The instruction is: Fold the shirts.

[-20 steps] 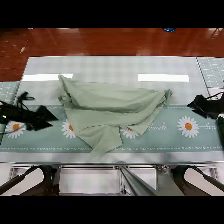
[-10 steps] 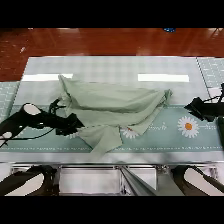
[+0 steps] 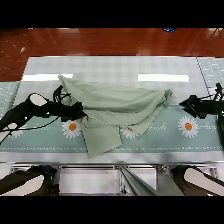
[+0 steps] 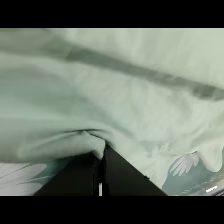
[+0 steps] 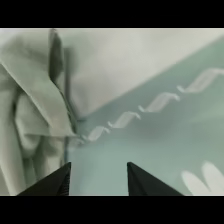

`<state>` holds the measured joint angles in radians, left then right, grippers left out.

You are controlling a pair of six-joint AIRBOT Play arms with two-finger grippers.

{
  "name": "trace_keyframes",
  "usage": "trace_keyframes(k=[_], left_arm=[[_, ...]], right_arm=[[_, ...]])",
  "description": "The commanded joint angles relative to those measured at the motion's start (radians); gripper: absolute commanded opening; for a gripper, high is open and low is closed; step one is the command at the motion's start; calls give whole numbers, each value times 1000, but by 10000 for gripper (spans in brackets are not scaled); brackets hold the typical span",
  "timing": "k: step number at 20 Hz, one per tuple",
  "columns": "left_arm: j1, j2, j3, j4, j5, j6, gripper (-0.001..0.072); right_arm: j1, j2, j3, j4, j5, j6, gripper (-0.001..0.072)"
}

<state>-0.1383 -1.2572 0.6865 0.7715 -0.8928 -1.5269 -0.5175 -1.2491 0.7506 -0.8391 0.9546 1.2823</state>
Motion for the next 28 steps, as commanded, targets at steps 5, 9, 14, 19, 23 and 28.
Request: trace_keyframes(k=[5, 9, 14, 19, 23, 28], left_arm=[[-4, -2, 27, -5, 3, 8, 18], [-4, -2, 27, -5, 3, 8, 18], [112, 8, 164, -5, -74, 77, 18], [333, 67, 632, -49, -158, 76, 18], [440, 122, 1048, -112, -183, 76, 18], [557, 276, 1324, -109, -202, 143, 18]], right_arm=[[173, -261, 177, 114, -78, -38, 407], [266, -410, 320, 104, -71, 8, 362], [306, -391, 555, 37, 101, 2, 23], [301, -230, 899, -156, 251, 102, 23], [301, -37, 1082, -156, 304, 105, 22], [301, 291, 1101, -203, 362, 90, 23]])
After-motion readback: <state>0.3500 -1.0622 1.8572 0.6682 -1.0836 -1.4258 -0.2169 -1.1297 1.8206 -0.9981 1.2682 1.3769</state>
